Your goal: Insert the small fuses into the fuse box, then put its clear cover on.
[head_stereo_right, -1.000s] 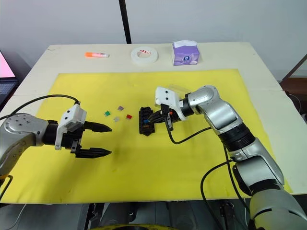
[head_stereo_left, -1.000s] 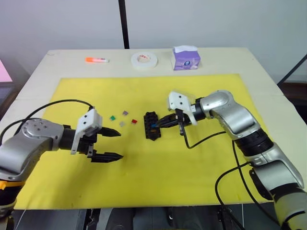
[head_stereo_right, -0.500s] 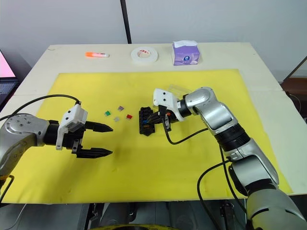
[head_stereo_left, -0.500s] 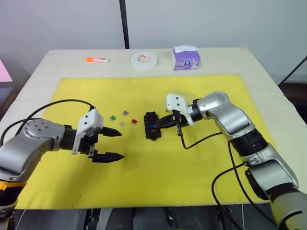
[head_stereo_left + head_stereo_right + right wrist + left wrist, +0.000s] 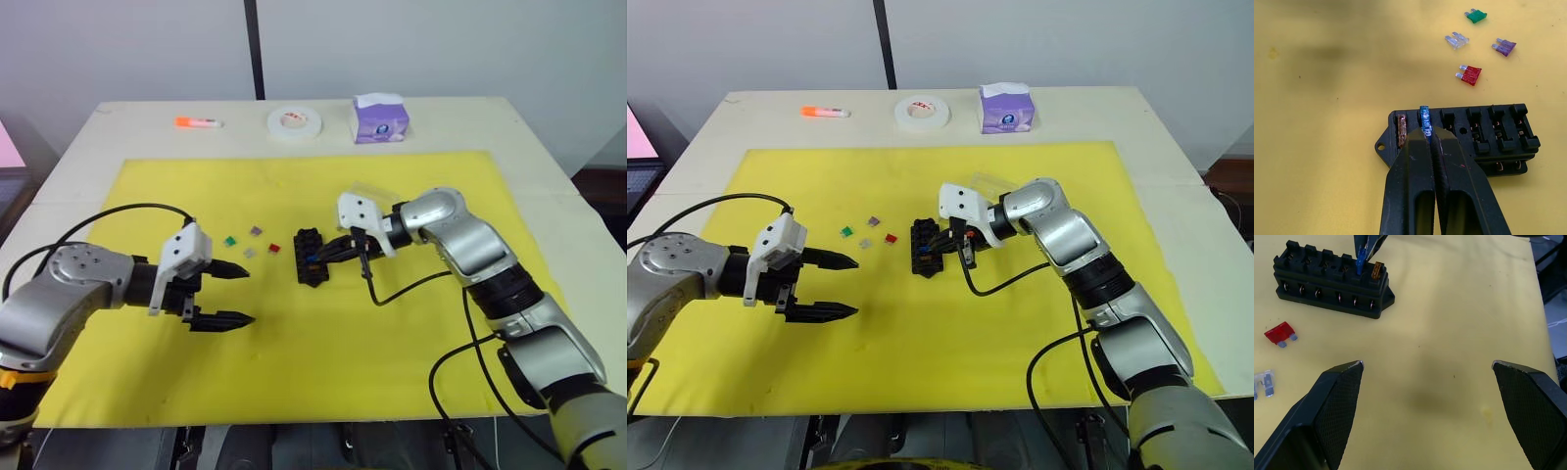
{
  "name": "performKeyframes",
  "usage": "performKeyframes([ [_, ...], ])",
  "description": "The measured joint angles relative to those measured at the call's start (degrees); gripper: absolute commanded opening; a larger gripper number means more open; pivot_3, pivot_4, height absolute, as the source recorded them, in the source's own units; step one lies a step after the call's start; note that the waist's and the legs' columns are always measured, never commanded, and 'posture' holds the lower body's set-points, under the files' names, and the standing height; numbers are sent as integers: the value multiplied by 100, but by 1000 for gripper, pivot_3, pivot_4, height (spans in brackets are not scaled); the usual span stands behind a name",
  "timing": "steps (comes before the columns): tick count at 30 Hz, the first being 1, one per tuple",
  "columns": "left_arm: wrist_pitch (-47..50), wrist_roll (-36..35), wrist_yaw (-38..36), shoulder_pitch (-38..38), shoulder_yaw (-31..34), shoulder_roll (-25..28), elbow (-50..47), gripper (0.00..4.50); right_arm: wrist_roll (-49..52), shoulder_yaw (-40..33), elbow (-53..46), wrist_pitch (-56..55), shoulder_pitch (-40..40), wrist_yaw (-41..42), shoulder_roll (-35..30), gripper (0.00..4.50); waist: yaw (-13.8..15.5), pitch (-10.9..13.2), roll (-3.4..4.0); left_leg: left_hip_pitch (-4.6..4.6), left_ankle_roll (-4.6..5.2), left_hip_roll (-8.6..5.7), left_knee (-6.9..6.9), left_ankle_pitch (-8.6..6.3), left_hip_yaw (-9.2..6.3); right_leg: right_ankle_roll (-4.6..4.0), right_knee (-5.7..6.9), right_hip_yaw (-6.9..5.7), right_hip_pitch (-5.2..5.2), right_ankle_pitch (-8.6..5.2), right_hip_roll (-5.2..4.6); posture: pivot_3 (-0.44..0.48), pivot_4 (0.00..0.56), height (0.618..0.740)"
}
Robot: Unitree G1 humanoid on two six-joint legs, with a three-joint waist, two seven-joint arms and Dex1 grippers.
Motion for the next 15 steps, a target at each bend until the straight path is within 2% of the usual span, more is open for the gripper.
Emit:
performKeyframes([
  [15, -21, 56, 95, 1, -9, -45, 64, 4428, -201, 30, 94, -72, 0, 94, 118, 0, 0, 0, 0, 1, 0, 0, 1, 0, 0, 0, 3, 0, 0, 0, 0, 0, 150, 740],
])
